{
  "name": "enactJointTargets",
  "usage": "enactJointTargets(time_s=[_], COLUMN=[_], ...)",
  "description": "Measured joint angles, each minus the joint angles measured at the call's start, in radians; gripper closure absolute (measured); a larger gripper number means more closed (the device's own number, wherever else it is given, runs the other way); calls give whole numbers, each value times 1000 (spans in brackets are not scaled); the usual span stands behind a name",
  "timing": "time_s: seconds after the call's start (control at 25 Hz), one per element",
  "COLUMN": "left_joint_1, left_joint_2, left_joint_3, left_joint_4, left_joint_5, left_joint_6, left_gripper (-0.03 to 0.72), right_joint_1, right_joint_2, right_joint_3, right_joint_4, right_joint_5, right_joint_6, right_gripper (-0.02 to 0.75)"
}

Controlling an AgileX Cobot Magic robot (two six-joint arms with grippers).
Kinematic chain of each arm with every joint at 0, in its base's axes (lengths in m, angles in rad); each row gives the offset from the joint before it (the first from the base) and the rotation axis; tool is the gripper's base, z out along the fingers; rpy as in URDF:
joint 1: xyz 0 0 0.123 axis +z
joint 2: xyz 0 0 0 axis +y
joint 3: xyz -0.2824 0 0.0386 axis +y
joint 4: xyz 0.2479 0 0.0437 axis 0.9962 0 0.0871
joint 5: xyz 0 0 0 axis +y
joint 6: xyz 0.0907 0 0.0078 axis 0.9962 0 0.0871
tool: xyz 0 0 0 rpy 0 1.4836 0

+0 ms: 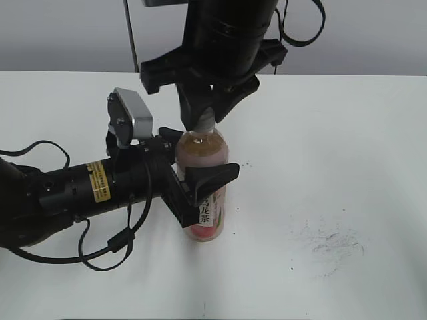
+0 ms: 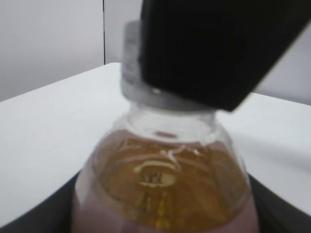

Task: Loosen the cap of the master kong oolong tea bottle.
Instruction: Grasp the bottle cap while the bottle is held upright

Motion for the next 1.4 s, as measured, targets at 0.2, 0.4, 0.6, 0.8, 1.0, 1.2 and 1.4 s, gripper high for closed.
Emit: enactJointTargets(time_s=[0.2, 0.4, 0.6, 0.8, 1.0, 1.2, 1.4], left_joint_1=[0, 0, 0, 0, 0, 0, 0], left_joint_2=[0, 0, 0, 0, 0, 0, 0], left_joint_3=[0, 0, 0, 0, 0, 0, 0], left_joint_4=[-1, 0, 0, -1, -1, -1, 0], left_joint_5=[0, 0, 0, 0, 0, 0, 0], left_joint_6=[0, 0, 0, 0, 0, 1, 2], left_gripper=[244, 244, 244, 244, 244, 244, 244], right_joint_1=[-3, -3, -3, -3, -4, -5, -5], right_joint_2=[0, 0, 1, 1, 1, 1, 1], right_joint_3=[0, 0, 0, 0, -2, -3, -3], right_joint_4=[5, 5, 5, 5, 5, 6, 11], right_joint_5=[0, 0, 0, 0, 0, -4, -7], right_joint_6=[-115, -293, -562, -884, -1216, -1525, -1862], right_gripper=[460, 461, 461, 461, 461, 461, 461])
